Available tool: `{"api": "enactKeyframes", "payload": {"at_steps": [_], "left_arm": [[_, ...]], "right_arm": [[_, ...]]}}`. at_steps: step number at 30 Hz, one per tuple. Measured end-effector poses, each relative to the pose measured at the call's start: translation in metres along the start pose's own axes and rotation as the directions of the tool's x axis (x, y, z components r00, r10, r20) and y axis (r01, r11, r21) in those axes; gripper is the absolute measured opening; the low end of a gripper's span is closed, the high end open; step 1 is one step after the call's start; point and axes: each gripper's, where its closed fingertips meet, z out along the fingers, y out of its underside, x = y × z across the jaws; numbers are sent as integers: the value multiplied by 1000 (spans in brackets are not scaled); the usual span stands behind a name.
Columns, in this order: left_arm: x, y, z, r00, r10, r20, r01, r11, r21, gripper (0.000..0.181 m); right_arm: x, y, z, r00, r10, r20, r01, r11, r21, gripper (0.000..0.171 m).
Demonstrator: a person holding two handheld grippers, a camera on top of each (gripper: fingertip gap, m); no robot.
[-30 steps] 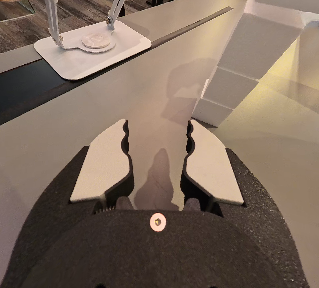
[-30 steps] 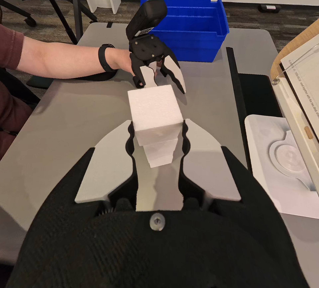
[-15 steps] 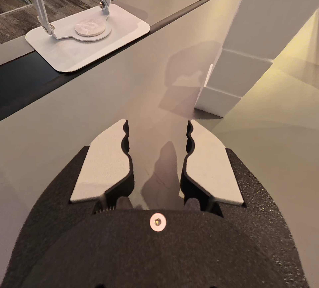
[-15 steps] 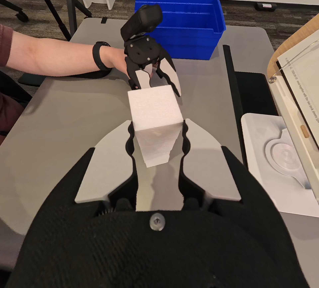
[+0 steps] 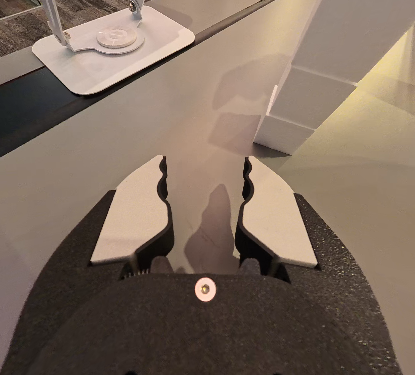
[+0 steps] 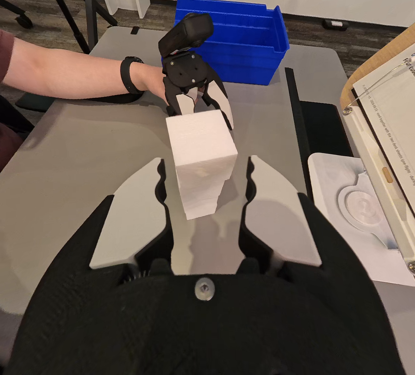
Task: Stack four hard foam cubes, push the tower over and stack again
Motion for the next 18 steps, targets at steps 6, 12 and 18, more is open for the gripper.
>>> {"api": "enactKeyframes", "payload": {"at_steps": [6,12,18], "left_arm": [[0,-7,-3,999,-37,-25,39,998,44,65],[13,-34,-19,981,-85,-172,121,971,206,65],[26,-50,-33,971,-49,-233,123,942,311,62]], "right_arm": [[-12,-13,-27,995,-10,-100,26,986,162,80],[7,-9,-83,911,146,-386,-22,951,307,65],[26,21,-123,801,404,-441,-189,871,455,12]]}}
